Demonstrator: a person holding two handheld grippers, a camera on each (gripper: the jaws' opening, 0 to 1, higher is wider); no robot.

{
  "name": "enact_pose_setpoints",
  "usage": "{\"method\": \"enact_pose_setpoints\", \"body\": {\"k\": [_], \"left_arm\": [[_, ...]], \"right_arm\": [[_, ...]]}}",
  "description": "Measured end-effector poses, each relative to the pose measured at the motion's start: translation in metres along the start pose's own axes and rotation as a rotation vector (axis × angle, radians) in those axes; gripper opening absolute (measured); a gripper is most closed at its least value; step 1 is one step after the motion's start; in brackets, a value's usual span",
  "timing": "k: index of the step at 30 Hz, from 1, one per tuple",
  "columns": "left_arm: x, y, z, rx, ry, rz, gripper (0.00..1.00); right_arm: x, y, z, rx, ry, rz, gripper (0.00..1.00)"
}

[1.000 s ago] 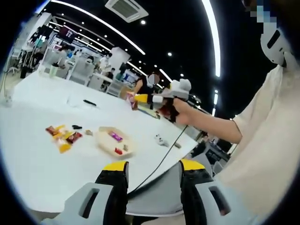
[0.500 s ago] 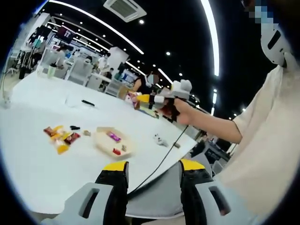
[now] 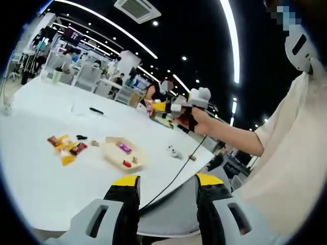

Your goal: Place the target food into the container with the food tongs after gripping and lifting it, then release it inside without dropping or visibly crushing the food.

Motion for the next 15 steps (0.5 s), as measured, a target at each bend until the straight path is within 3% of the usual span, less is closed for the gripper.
{"method": "enact_pose_setpoints", "body": {"k": [15], "left_arm": [[-0.0018,0.0022,0.0006,-0.009,-0.003,0.005,0.42]], "right_arm": [[-0.0021,-0.0034,-0.0100,0.004,0.018,-0.003,0.22]]}}
Point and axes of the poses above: the point that each gripper's makers call its tool centre point, and the gripper's own axes: x roughly forward along the fingers, z roughly to its left, y roughly out of its underside, the point moved 4 cm from there along -x, roughly backward along the fingers, and after that the axes turned 13 degrees about x, right-handed, at the moved point
